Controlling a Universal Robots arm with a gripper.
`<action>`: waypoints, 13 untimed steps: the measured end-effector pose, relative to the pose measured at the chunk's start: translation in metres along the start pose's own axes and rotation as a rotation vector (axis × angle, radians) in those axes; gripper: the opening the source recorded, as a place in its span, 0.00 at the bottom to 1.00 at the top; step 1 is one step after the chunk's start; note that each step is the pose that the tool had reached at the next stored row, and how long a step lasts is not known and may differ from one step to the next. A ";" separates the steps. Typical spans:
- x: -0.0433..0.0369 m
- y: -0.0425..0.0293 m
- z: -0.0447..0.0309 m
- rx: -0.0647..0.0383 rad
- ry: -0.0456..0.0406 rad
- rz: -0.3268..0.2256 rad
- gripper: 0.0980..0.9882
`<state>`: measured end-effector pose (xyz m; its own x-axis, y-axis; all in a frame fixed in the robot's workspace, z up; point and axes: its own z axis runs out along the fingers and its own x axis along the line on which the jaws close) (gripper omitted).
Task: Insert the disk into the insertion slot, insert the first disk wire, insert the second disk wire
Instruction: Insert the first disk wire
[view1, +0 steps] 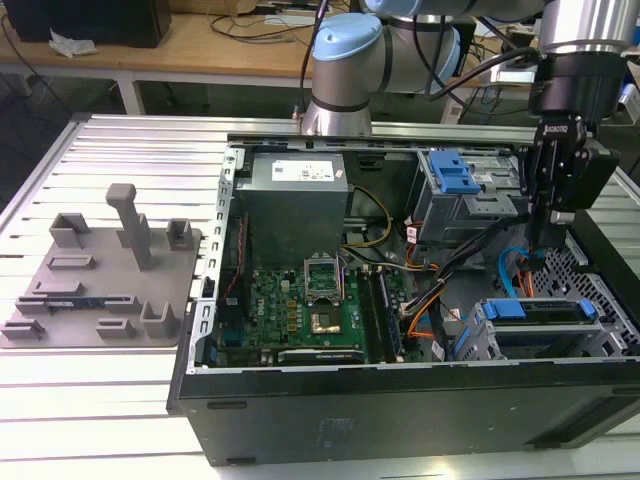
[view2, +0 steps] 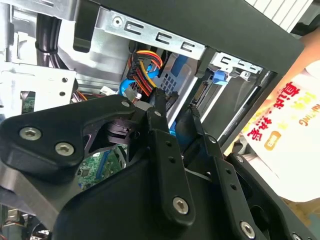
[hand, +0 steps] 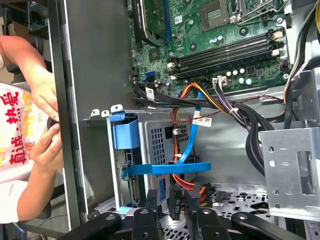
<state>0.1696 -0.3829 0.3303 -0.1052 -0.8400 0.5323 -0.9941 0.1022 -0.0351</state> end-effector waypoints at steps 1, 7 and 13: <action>-0.0004 0.0001 0.0001 0.000 0.0012 0.000 0.27; -0.0017 0.0001 0.0021 0.000 0.0029 0.000 0.11; 0.0044 -0.0005 0.0042 -0.001 -0.0057 0.000 0.11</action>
<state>0.1696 -0.3888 0.3291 -0.1053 -0.8430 0.5274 -0.9941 0.1025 -0.0347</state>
